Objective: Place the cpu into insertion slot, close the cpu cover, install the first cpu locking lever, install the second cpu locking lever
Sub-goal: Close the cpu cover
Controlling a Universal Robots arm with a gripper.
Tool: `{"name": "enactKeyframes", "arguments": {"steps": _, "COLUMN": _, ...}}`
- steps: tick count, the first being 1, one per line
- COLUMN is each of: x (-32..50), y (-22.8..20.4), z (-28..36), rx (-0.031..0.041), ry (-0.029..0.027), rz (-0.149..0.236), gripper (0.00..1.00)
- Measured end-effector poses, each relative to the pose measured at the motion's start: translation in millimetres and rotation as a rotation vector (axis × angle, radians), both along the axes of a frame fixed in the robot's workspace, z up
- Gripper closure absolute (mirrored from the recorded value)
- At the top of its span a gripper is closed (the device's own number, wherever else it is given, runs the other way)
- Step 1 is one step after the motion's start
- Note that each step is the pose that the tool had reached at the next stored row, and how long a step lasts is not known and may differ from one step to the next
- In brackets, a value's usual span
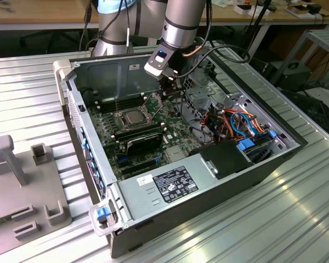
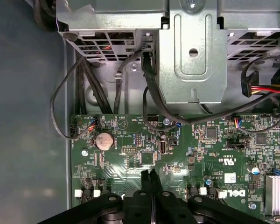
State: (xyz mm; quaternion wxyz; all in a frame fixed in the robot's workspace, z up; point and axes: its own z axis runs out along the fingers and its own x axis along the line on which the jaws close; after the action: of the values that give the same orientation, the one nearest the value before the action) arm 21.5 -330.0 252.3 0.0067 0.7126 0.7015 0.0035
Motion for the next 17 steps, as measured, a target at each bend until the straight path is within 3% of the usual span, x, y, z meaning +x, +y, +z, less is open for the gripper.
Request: {"name": "enactKeyframes", "arguments": {"steps": 17, "x": -19.4, "y": 0.3, "z": -1.0, "rx": 0.0, "ry": 0.0, "rz": 0.0, "gripper": 0.89}}
